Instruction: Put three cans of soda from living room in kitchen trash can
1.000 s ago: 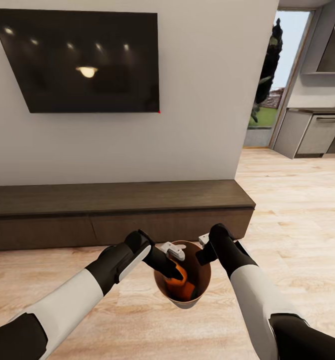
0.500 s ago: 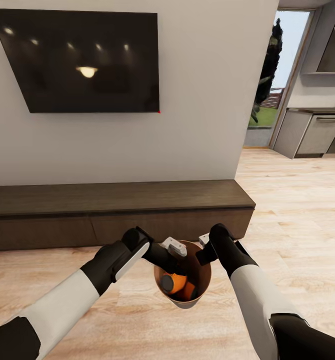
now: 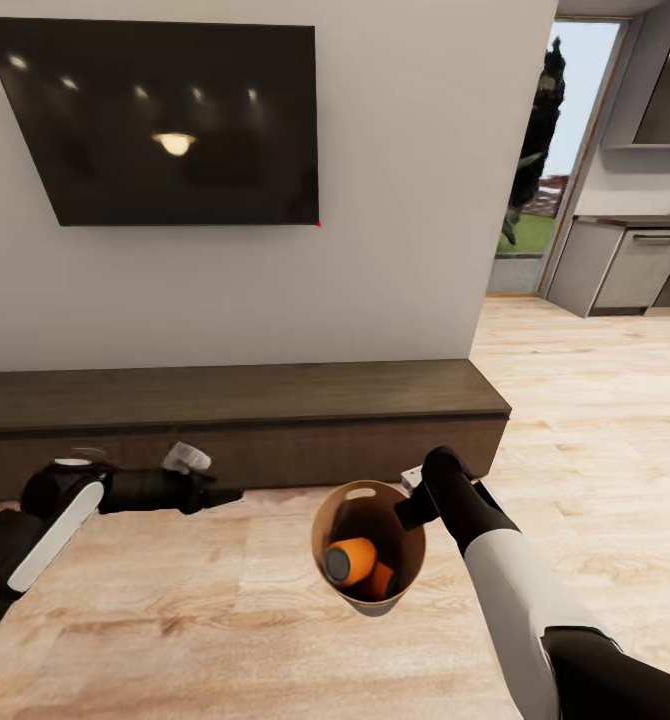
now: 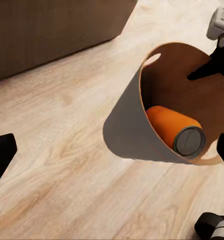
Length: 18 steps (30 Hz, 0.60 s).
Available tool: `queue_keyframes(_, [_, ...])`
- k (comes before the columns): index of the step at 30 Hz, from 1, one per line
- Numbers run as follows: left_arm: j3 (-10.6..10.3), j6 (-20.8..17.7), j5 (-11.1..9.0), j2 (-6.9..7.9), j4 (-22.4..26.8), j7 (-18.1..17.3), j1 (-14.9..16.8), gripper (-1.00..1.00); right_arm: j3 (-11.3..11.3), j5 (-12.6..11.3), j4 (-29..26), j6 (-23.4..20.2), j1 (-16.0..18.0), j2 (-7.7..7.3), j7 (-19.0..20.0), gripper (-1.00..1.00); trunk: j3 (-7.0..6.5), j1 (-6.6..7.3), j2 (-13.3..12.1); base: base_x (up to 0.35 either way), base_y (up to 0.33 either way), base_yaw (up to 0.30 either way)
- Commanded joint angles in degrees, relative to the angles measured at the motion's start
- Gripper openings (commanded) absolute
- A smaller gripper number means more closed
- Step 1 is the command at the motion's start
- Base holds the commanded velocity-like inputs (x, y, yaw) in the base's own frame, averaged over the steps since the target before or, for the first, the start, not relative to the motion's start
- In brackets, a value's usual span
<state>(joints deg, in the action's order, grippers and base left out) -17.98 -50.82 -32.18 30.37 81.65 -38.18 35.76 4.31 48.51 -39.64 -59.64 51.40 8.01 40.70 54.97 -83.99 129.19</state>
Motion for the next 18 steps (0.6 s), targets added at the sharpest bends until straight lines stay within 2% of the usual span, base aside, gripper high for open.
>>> queue_keyframes(1, [3.1,3.8,-0.3,0.41,-2.0,0.0,-2.6,1.00,0.2,-1.2,-0.1,-0.4,0.0,-0.09,0.4,-1.00,-0.01,0.01,0.0,0.000,0.000,0.000])
queue_keyframes(2, [5.9,7.9,-0.4,0.59,-4.8,0.2,-4.3,1.00,0.4,-1.2,-0.2,-0.4,0.0,-0.17,0.6,-1.00,-0.01,0.01,0.0,0.000,0.000,0.000])
queue_keyframes(4, [8.2,11.8,-0.4,0.63,-8.0,0.6,-5.4,1.00,0.5,-1.3,-0.4,-0.4,0.0,-0.37,0.9,-1.00,-0.01,0.01,0.0,0.000,0.000,0.000])
queue_keyframes(5, [9.6,15.3,0.1,0.62,-11.1,1.4,-6.2,1.00,0.6,-1.4,-0.6,-0.4,0.0,-0.92,1.1,-1.00,-0.01,0.01,0.0,0.000,0.000,0.000])
queue_keyframes(6, [10.1,16.8,0.6,0.59,-12.6,1.8,-6.4,1.00,0.6,-1.5,-0.7,-0.4,0.0,-1.31,1.3,-1.00,-0.01,0.01,0.0,0.000,0.000,0.000])
queue_keyframes(7, [10.8,20.1,2.2,0.53,-15.6,2.9,-6.8,1.00,0.7,-1.6,-0.8,-0.4,0.0,-2.33,1.5,-1.00,-0.01,0.01,0.0,0.000,0.000,0.000])
queue_keyframes(8, [11.5,26.0,5.4,0.21,-21.1,4.1,-7.1,1.00,0.8,-1.9,-0.8,-0.4,0.0,-3.82,1.9,-1.00,-0.01,0.01,0.0,0.000,0.000,0.000])
queue_keyframes(10, [11.9,30.5,7.1,-0.19,-25.6,4.6,-7.3,1.00,0.8,-2.1,-0.8,-0.4,0.0,-4.55,2.8,-1.00,-0.01,0.01,0.0,0.000,0.000,0.000])
queue_keyframes(11, [12.3,36.8,8.5,-0.64,-32.4,5.1,-7.4,1.00,0.8,-2.3,-0.9,-0.4,0.0,-5.35,4.4,-1.00,-0.01,0.01,0.0,0.000,0.000,0.000])
queue_keyframes(12, [12.4,38.6,8.8,-0.73,-34.4,5.2,-7.4,1.00,0.8,-2.3,-0.9,-0.4,0.0,-5.59,4.8,-1.00,-0.01,0.01,0.0,0.000,0.000,0.000])
queue_keyframes(14, [12.5,44.7,9.6,-1.02,-41.0,6.5,-7.4,1.00,0.9,-2.4,-0.9,-0.4,0.0,-6.71,5.8,-1.00,-0.01,0.01,0.0,0.000,0.000,0.000])
queue_keyframes(15, [12.5,46.0,9.7,-1.14,-42.2,6.9,-7.4,1.00,0.9,-2.5,-0.9,-0.4,0.0,-7.01,6.0,-1.00,-0.01,0.01,0.0,0.000,0.000,0.000])
queue_keyframes(16, [12.4,49.3,9.9,-1.80,-44.9,8.0,-7.4,1.00,0.9,-2.5,-0.9,-0.4,0.0,-8.16,6.3,-1.00,-0.01,0.01,0.0,0.000,0.000,0.000])
queue_keyframes(18, [12.4,51.7,10.1,-2.92,-46.6,8.9,-7.5,1.00,1.0,-2.6,-0.8,-0.4,0.0,-9.34,6.5,-1.00,-0.01,0.01,0.0,0.000,0.000,0.000])
